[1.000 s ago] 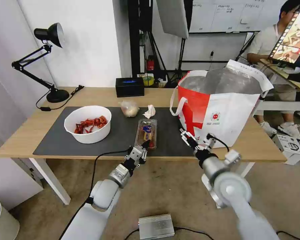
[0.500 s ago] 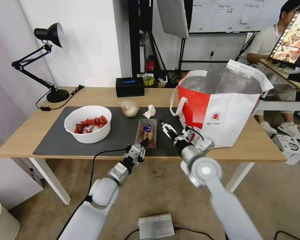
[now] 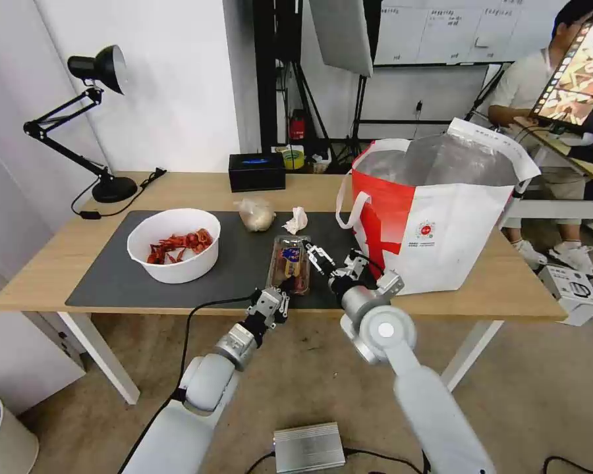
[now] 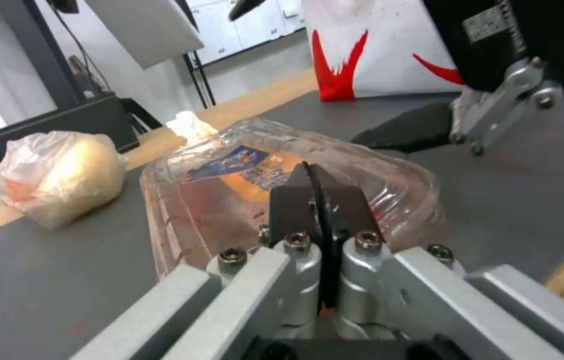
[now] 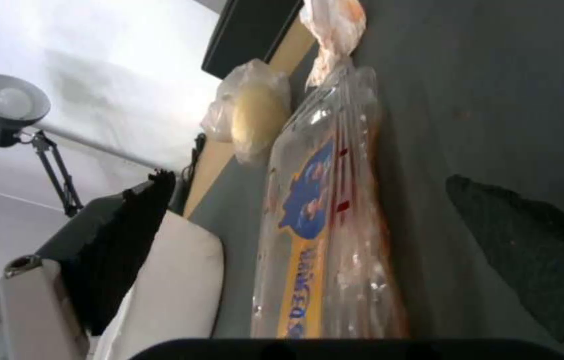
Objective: Pick up the trash from the table and place it into the takeout bag.
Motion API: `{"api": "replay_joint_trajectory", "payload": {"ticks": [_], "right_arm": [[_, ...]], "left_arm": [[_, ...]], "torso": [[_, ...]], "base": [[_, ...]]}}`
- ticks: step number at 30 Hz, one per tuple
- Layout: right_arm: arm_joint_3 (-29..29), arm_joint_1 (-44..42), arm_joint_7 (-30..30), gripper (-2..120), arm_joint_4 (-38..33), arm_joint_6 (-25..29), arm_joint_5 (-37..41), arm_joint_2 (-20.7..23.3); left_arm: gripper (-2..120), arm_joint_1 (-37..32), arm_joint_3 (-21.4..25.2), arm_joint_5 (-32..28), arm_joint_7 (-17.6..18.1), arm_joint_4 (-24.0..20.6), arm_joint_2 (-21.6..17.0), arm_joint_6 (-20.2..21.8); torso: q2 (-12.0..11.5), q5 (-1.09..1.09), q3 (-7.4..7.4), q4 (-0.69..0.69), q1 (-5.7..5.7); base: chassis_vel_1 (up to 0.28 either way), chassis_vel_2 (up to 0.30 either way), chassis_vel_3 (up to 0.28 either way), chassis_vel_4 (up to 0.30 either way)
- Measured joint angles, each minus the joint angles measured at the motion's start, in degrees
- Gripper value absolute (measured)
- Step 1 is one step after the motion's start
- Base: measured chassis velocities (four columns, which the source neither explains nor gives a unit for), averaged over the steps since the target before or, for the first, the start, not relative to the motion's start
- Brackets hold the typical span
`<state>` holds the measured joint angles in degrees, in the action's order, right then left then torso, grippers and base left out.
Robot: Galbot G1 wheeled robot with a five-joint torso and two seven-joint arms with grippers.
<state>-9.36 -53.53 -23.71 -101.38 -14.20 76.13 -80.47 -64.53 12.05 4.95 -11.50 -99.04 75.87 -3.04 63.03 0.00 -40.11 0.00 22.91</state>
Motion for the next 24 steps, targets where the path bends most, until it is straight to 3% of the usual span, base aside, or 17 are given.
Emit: {"api": "replay_joint_trajectory", "payload": {"ticks": [19,24], "right_arm": [[0.24,2.83,-1.55,100,4.02,-2.25,2.22,-2.32],[0.49,2.93,-3.21,86,4.45,-3.39,2.47,-2.65]], "left_arm": [[0,-0.23,0.24,-0.21,0.06,0.11,0.31,0.00],[0,-0.46,0.31,-0.25,0.12,0.03,0.31,-0.02]], "torso": [[0.00,-0.01,0.00,0.01,0.00],[0.00,-0.01,0.01,0.02,0.00]], "base": [[0.000,0.000,0.000,0.000],[0.000,0.000,0.000,0.000]]}}
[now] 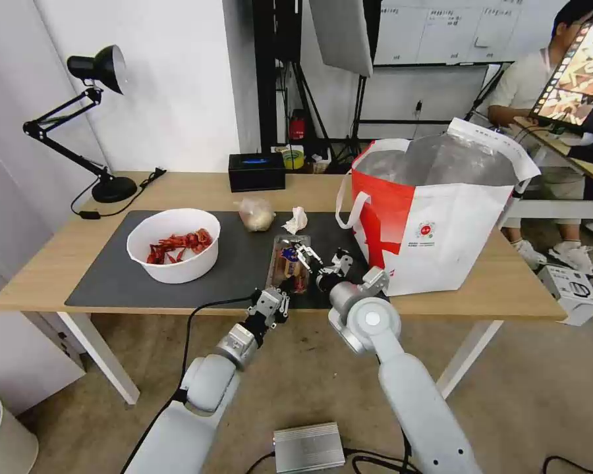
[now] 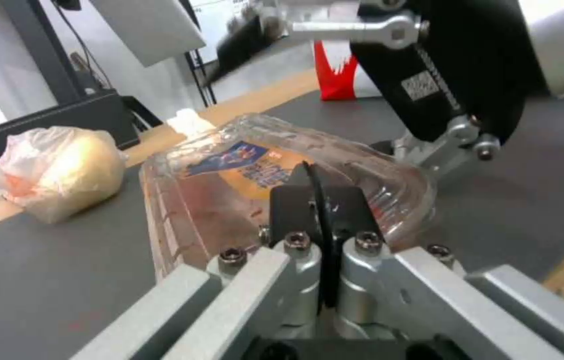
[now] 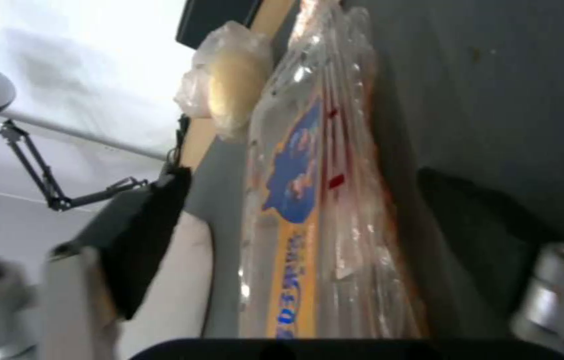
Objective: Pick up the trash from the table and place it into the takeout bag.
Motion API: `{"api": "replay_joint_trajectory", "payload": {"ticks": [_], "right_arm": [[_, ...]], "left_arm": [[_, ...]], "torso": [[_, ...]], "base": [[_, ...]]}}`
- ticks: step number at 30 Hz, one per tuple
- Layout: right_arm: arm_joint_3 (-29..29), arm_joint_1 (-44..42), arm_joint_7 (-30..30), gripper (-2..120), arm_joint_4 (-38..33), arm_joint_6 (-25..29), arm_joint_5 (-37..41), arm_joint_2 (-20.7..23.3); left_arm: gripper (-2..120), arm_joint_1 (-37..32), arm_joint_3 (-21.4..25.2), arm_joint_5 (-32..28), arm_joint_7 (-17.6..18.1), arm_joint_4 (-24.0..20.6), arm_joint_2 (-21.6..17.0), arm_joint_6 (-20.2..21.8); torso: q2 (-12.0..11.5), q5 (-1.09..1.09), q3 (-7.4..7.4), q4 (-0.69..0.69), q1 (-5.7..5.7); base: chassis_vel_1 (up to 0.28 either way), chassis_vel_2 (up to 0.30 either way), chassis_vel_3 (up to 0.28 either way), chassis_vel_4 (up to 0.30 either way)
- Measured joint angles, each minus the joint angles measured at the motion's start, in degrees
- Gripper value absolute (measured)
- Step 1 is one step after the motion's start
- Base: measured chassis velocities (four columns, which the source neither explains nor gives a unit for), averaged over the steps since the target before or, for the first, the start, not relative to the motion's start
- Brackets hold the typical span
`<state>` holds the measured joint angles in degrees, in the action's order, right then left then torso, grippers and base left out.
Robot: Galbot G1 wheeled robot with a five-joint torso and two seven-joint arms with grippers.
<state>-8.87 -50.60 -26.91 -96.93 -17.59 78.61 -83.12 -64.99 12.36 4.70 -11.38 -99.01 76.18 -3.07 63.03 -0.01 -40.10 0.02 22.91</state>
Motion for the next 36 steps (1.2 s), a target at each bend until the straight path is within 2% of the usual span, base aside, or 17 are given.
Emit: {"api": "replay_joint_trajectory", "payload": {"ticks": [2,3,6,7,10,12,14,15,17,19,20,23,25,31,32,35,36], "right_arm": [[0.02,-0.10,-0.24,75,0.30,-0.08,-0.02,-0.06],[0.02,-0.10,-0.24,75,0.30,-0.08,-0.02,-0.06],[0.09,-0.34,-0.41,61,0.59,-0.08,-0.11,0.00],[0.09,-0.34,-0.41,61,0.59,-0.08,-0.11,0.00],[0.11,-0.39,-0.55,46,0.97,-0.07,-0.21,-0.04],[0.12,-0.40,-0.57,45,1.02,-0.07,-0.22,-0.04],[0.18,-0.46,-0.65,32,1.10,-0.07,-0.27,0.00],[0.18,-0.46,-0.65,32,1.10,-0.07,-0.27,0.00],[0.23,-0.56,-0.63,24,1.23,0.39,-0.94,-0.01],[0.25,-0.66,-0.60,15,1.28,0.67,-1.46,-0.01],[0.25,-0.66,-0.60,15,1.28,0.67,-1.46,-0.01],[0.24,-0.93,-0.57,1,1.35,1.03,-2.10,0.01],[0.23,-1.00,-0.45,0,1.35,1.10,-2.32,0.00],[0.49,-1.55,1.40,0,0.96,1.96,-4.87,0.25],[0.49,-1.55,1.40,0,0.96,1.96,-4.87,0.25],[1.33,-2.17,5.40,0,0.17,4.35,-10.26,1.17],[1.33,-2.17,5.40,0,0.17,4.35,-10.26,1.17]], "left_arm": [[0,-0.02,0.04,-0.04,0.03,0.02,0.00,-0.07],[0,-0.02,0.04,-0.04,0.03,0.02,0.00,-0.07],[0,-0.04,0.09,-0.10,0.11,0.04,0.04,-0.12],[0,-0.04,0.09,-0.10,0.11,0.04,0.04,-0.12],[0,-0.08,0.13,-0.27,0.14,-0.01,0.19,-0.14],[0,-0.08,0.13,-0.41,0.14,-0.03,0.20,-0.14],[0,-0.04,0.00,-1.23,0.16,-0.08,0.20,-0.14],[0,-0.04,0.00,-1.23,0.16,-0.08,0.20,-0.14],[0,0.00,-0.07,-1.86,0.24,-0.13,0.26,-0.18],[7,-0.02,-0.15,-2.42,0.49,-0.40,0.27,-0.36],[7,-0.02,-0.15,-2.42,0.49,-0.40,0.27,-0.36],[23,-0.20,-0.31,-4.57,1.53,-2.18,-0.14,-0.25],[27,-0.33,-0.15,-5.39,1.78,-2.99,-0.37,0.01],[51,-1.70,1.82,-11.27,4.17,-7.16,-1.87,2.53],[51,-1.70,1.82,-11.27,4.17,-7.16,-1.87,2.53],[67,-3.75,6.19,-15.80,5.57,-9.42,-2.65,4.42],[67,-3.75,6.19,-15.80,5.57,-9.42,-2.65,4.42]], "torso": [[0.00,0.00,0.00,0.01,0.00],[0.00,0.00,0.00,0.01,0.00],[0.00,0.00,0.00,0.01,0.00],[0.00,0.00,0.00,0.01,0.00],[0.00,0.01,0.00,-0.01,0.00],[-0.01,0.01,0.00,-0.02,0.00],[-0.02,0.02,-0.01,-0.04,0.00],[-0.02,0.02,-0.01,-0.04,0.00],[-0.02,0.02,-0.01,-0.04,0.00],[-0.02,0.02,-0.01,-0.04,0.00],[-0.02,0.02,-0.01,-0.04,0.00],[-0.02,0.02,-0.02,-0.03,0.01],[-0.02,0.02,-0.01,-0.03,0.01],[-0.02,0.00,-0.01,-0.02,0.01],[-0.02,0.00,-0.01,-0.02,0.01],[-0.02,0.01,-0.01,-0.02,0.01],[-0.02,0.01,-0.01,-0.02,0.01]], "base": [[0.000,0.000,0.000,0.000],[0.000,0.000,0.000,0.000],[0.000,0.000,0.000,0.000],[0.000,0.000,0.000,0.000],[0.000,0.000,0.000,0.000],[0.000,0.000,0.000,0.000],[0.000,0.000,0.000,0.000],[0.000,0.000,0.000,0.000],[0.000,0.000,0.000,0.000],[0.000,0.000,0.000,0.000],[0.000,0.000,0.000,0.000],[0.000,0.000,0.000,0.000],[0.000,0.000,0.000,0.000],[0.000,0.000,0.000,0.000],[0.000,0.000,0.000,0.000],[0.000,0.000,0.000,0.000],[0.000,0.000,0.000,0.000]]}}
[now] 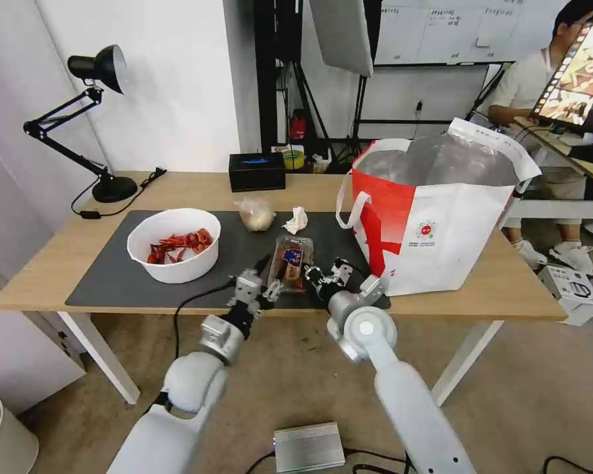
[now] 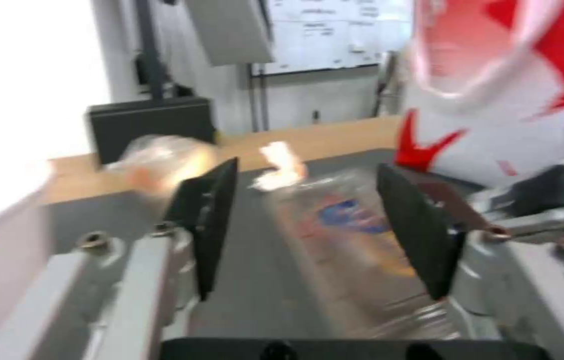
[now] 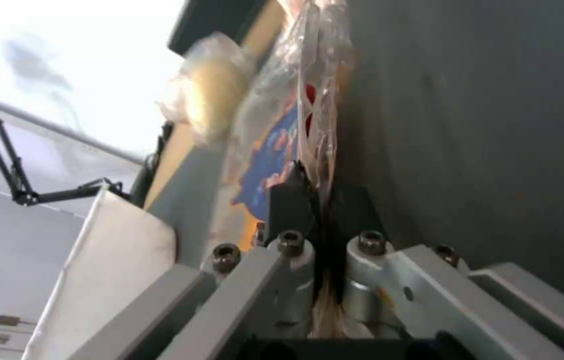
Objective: Pick up the trash from the table and place it into the takeout bag.
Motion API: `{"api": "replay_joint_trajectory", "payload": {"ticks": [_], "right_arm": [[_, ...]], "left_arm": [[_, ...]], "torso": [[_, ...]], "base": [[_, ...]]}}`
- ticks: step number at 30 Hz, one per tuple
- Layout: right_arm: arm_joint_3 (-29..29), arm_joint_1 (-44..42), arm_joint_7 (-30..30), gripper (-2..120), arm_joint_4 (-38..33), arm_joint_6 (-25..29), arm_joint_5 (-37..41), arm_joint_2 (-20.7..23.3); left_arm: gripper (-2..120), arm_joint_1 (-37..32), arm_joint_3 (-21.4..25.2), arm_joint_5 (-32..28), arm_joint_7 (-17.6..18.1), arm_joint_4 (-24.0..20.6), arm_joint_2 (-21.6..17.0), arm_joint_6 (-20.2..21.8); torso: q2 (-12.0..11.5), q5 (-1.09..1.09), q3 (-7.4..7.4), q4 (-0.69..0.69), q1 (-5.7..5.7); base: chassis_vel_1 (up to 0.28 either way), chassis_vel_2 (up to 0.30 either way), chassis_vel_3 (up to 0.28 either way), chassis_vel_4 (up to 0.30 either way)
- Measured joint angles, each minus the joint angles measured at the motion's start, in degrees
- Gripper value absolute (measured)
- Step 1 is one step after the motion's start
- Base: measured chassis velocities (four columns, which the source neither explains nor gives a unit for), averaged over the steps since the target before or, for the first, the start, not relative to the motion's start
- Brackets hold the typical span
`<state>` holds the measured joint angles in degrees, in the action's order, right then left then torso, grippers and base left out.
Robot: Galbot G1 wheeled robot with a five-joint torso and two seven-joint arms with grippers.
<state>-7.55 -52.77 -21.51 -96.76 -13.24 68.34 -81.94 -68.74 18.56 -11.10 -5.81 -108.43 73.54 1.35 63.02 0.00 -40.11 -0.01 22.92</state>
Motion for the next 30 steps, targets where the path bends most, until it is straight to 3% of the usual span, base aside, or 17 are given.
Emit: {"api": "replay_joint_trajectory", "payload": {"ticks": [5,9,11,16,26,30], "right_arm": [[0.98,-0.90,5.71,0,-3.00,0.98,-6.22,2.84],[0.14,-3.39,8.57,0,-6.99,1.34,-9.87,5.59],[-0.45,-4.96,10.32,0,-9.21,1.97,-12.17,7.61],[-1.29,-7.84,15.08,0,-13.89,4.67,-18.55,13.00],[-4.06,-11.55,22.23,0,-20.14,9.16,-27.19,19.36],[-6.77,-13.36,26.17,0,-23.23,13.52,-30.74,22.42]], "left_arm": [[86,-1.03,2.98,-1.71,0.43,0.18,-0.85,0.09],[98,0.13,2.52,-2.84,0.77,1.39,-1.07,0.20],[99,0.43,2.23,-3.23,0.76,1.71,-0.84,0.29],[100,-0.60,3.17,-3.34,0.97,1.39,0.31,0.29],[100,-1.53,4.58,-3.29,1.71,0.29,1.46,0.19],[100,-2.35,5.65,-3.00,2.50,-0.24,1.50,0.78]], "torso": [[0.00,0.00,0.00,0.00,0.00],[0.00,0.00,0.01,0.00,0.00],[0.00,0.01,0.00,0.04,0.00],[0.00,0.01,0.01,0.01,0.00],[0.01,0.01,0.01,0.01,0.00],[0.01,0.02,0.01,0.01,0.00]], "base": [[0.000,0.000,0.000,0.000],[0.000,0.000,0.000,0.000],[0.000,0.000,0.000,0.000],[0.000,0.000,0.000,0.000],[0.000,0.000,0.000,0.000],[0.000,0.000,0.000,0.000]]}}
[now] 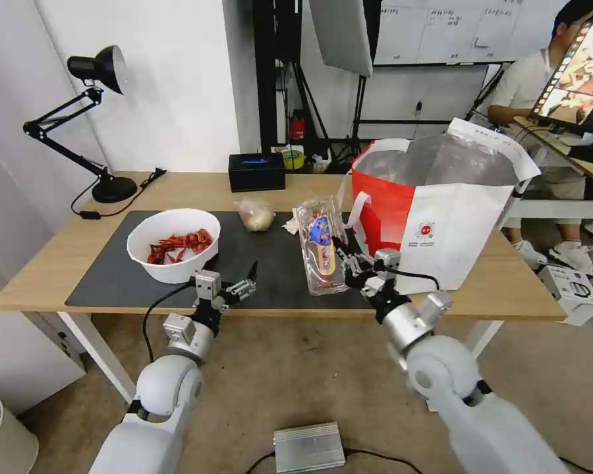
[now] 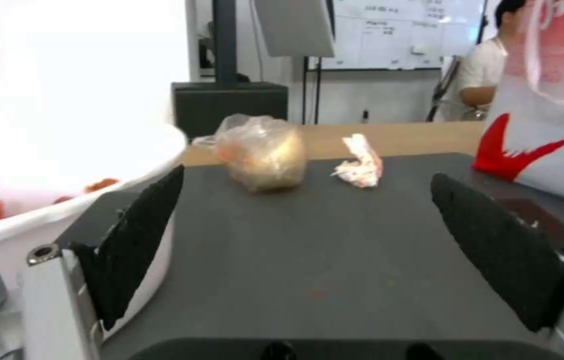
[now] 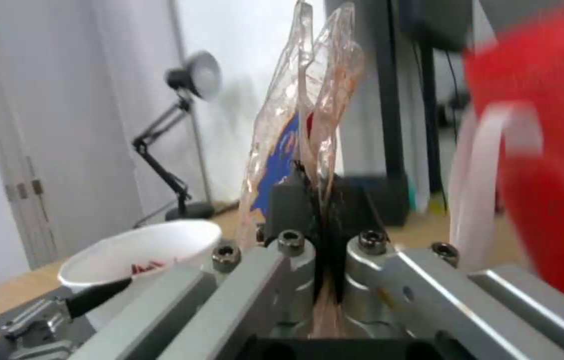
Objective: Pick up the trash from the table and place it into the takeout bag.
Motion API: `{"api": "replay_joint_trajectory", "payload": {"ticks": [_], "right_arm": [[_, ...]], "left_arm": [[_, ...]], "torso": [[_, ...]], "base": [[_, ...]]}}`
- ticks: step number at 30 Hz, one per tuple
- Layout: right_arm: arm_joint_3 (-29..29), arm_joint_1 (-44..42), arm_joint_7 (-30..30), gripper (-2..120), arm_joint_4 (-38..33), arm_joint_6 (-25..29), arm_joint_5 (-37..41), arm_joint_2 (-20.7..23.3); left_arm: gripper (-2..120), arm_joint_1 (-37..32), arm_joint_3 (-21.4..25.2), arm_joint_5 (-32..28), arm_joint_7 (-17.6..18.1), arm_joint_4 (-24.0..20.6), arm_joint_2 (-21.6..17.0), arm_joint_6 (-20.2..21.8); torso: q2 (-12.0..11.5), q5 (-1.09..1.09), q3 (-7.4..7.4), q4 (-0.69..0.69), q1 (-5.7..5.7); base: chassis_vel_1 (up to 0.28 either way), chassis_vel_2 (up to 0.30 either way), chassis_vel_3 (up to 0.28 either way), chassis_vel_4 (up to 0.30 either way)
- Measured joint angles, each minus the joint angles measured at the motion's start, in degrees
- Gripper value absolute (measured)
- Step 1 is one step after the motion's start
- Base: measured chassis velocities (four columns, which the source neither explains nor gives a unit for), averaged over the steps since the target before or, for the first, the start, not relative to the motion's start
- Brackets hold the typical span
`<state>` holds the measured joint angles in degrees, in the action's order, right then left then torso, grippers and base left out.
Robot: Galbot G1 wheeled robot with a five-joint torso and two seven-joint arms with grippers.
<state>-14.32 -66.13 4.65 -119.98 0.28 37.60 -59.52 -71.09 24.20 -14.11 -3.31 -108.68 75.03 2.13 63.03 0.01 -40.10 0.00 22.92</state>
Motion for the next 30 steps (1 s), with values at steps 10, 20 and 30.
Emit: {"api": "replay_joint_trajectory", "payload": {"ticks": [10,20,30], "right_arm": [[-10.83,0.51,3.53,0,-3.28,7.35,1.74,5.61],[-17.54,5.28,0.50,0,0.05,9.83,7.31,9.47],[-20.59,8.26,-5.23,0,2.44,7.35,15.11,11.26]], "left_arm": [[100,-2.33,2.30,-0.07,0.54,-1.21,-0.82,0.78],[100,-4.53,3.58,-0.08,0.53,-2.28,-0.56,0.89],[100,-5.85,3.90,0.04,0.49,-2.81,0.37,0.90]], "torso": [[0.00,0.00,0.00,0.00,0.00],[0.00,0.00,0.00,0.00,0.00],[0.00,0.00,0.00,0.00,0.00]], "base": [[0.000,0.000,0.000,0.000],[0.000,0.000,0.000,0.000],[0.000,0.000,0.000,0.000]]}}
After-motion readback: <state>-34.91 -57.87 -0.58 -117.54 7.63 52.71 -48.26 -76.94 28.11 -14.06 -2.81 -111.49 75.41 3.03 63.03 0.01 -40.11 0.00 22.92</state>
